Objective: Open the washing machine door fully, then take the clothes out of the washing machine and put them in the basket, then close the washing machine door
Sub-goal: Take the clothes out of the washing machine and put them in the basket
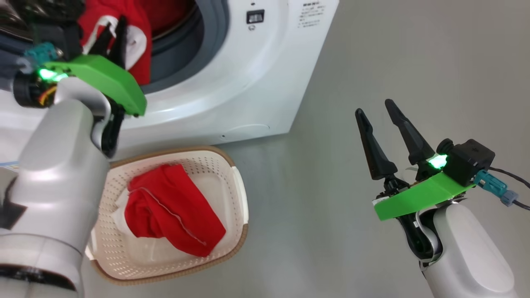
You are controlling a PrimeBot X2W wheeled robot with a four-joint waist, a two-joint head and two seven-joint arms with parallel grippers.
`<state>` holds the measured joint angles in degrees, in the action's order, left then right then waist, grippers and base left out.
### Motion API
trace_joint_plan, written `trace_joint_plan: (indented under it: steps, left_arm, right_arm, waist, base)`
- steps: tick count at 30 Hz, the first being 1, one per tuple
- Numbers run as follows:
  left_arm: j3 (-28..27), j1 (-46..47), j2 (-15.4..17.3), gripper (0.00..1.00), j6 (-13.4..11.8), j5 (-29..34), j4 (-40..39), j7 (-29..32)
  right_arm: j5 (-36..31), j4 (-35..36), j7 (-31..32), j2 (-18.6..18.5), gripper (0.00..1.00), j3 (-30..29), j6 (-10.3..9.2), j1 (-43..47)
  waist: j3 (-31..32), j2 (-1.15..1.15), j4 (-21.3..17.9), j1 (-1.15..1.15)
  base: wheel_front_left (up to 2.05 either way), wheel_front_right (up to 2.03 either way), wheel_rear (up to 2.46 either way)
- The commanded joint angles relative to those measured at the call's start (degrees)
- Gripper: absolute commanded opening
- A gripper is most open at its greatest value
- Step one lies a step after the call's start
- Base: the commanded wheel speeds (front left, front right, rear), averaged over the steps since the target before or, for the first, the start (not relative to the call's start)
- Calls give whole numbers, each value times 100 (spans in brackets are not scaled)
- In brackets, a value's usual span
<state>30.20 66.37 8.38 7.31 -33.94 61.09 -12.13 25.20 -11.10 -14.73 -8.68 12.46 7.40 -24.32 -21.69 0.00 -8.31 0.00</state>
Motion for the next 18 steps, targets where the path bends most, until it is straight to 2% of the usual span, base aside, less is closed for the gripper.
trace_joint_plan:
  steps: [1, 10, 18]
  left_arm:
    - [-26, -42, 225, 0, 17, 4, -223, -81]
    - [142, -594, 369, 0, -114, 157, -1044, -194]
    - [226, -1382, 764, 0, -462, 264, -2444, -146]
  right_arm:
    - [15, 112, -27, -11, 100, 111, 9, 159]
    - [52, 27, -27, -72, 100, 168, 9, 356]
    - [95, -22, -27, -95, 100, 196, 9, 548]
  waist:
    - [221, 0, 177, 0]
    - [629, 0, 403, 0]
    - [926, 0, 512, 0]
  base:
    - [0, 0, 0]
    - [0, 0, 0]
    - [0, 0, 0]
